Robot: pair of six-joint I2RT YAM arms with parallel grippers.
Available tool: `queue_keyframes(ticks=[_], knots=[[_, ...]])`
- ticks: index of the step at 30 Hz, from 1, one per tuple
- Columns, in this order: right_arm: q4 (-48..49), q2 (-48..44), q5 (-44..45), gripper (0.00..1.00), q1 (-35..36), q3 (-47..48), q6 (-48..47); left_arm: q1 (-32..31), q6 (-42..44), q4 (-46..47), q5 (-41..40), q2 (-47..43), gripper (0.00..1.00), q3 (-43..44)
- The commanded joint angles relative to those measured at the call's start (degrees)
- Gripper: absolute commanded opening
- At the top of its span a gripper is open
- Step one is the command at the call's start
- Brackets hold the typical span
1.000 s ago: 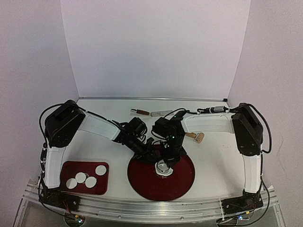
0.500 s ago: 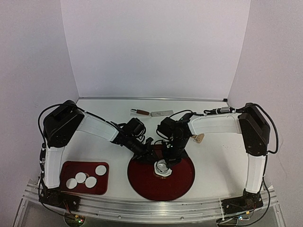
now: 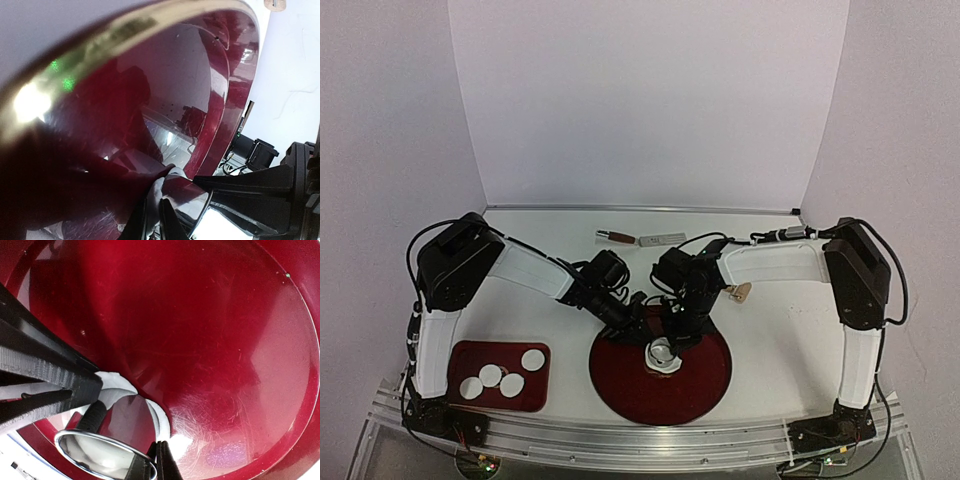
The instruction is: Roll out the dumpling wrappers from the dough
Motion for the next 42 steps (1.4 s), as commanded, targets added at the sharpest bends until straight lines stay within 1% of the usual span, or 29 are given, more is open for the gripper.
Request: queue_keyframes(ticks=[1, 2, 5, 9, 13, 16, 19, 23, 30, 36, 42], knots=[[1.9, 2.2, 1.4, 0.0, -0.2, 0.8, 0.2, -1.2, -0.4, 0.0, 4.0, 1.7, 0.03, 1.2], [1.8, 2.3, 1.7, 0.0, -0.2, 0.9, 0.2, -1.2, -0.2, -0.4, 3.7, 1.5, 0.0, 1.2], [0.7, 3.3, 2.9, 0.0, -0.2, 1.5, 0.3, -1.2, 0.7, -2.5, 1.8, 0.6, 0.0, 1.8], [-6.2, 6.3, 6.6, 0.0, 0.2, 4.9, -0.2, -1.1, 2.0, -4.5, -1.3, -1.5, 0.0, 2.5], [-12.0, 8.5, 10.3, 0.0, 0.8, 7.4, 0.1, -0.8, 2.7, -8.3, -6.2, -4.0, 0.0, 2.6], [-13.8, 8.4, 11.9, 0.0, 0.8, 7.7, 1.1, -0.4, 2.8, -11.9, -10.1, -5.6, 0.0, 2.3], [-14.8, 8.1, 13.0, 0.0, 0.8, 8.3, 1.8, 0.0, 2.2, -13.1, -11.7, -6.5, 0.0, 1.6], [-16.3, 7.7, 14.1, 0.0, 0.8, 9.8, 2.6, 0.3, 1.9, -12.8, -12.5, -7.7, 0.0, 0.6], [-17.2, 7.4, 15.6, 0.0, 0.7, 13.0, 4.8, 0.3, 2.6, -10.9, -11.4, -9.0, 0.0, 0.0], [-17.0, 10.2, 13.8, 0.0, 0.0, 17.5, 6.6, 0.2, 2.4, -9.6, -9.5, -9.1, 0.0, -1.1], [-15.0, 11.7, 10.7, 0.0, -1.6, 21.4, 11.2, -0.1, 0.1, -7.5, -8.5, -10.3, 0.0, -4.9]])
